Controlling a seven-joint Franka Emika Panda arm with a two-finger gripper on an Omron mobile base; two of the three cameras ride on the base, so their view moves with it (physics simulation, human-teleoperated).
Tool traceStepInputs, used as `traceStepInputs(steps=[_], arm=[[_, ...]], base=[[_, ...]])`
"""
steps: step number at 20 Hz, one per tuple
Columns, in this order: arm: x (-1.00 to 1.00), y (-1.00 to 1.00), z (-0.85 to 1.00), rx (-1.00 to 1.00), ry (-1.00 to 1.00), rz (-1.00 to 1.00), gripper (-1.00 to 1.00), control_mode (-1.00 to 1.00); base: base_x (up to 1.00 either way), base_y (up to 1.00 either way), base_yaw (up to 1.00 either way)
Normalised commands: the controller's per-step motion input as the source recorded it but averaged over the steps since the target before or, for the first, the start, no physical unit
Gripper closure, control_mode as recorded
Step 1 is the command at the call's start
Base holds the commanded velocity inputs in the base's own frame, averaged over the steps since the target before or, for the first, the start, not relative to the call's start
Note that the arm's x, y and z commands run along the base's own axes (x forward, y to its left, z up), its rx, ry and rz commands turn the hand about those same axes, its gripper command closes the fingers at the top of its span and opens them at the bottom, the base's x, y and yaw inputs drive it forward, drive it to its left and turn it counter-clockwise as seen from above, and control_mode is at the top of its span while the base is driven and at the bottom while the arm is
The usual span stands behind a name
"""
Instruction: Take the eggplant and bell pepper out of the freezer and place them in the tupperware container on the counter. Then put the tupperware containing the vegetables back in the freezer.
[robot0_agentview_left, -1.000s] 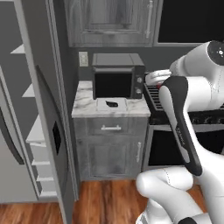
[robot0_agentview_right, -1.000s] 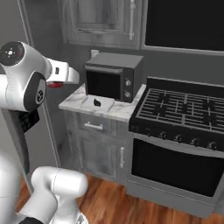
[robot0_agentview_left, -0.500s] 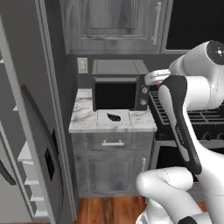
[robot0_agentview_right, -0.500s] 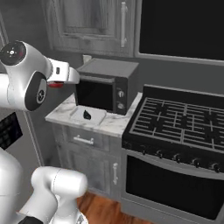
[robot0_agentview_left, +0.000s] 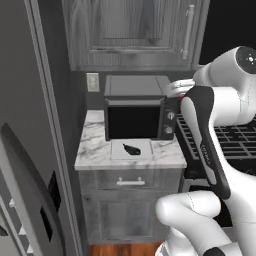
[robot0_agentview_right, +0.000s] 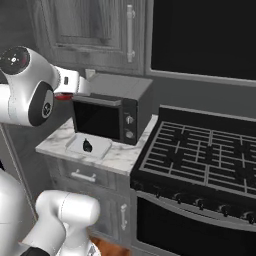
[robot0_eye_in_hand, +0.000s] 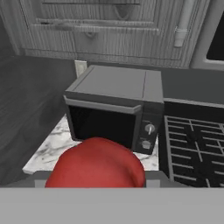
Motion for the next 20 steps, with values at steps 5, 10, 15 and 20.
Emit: traceStepInputs(steps=[5, 10, 15, 20], arm=[[0.00, 0.00, 0.00, 0.00, 0.00, 0.00, 1.00, 1.00], [0.00, 0.00, 0.00, 0.00, 0.00, 0.00, 1.00, 1.00], [0.00, 0.00, 0.00, 0.00, 0.00, 0.00, 1.00, 1.00], [0.04, 0.04, -0.10, 0.00, 0.01, 0.00, 1.00, -1.00]], base=[[0.48, 0.00, 0.00], [0.52, 0.05, 0.00], [0.48, 0.13, 0.00], [0.23, 0.14, 0.00]])
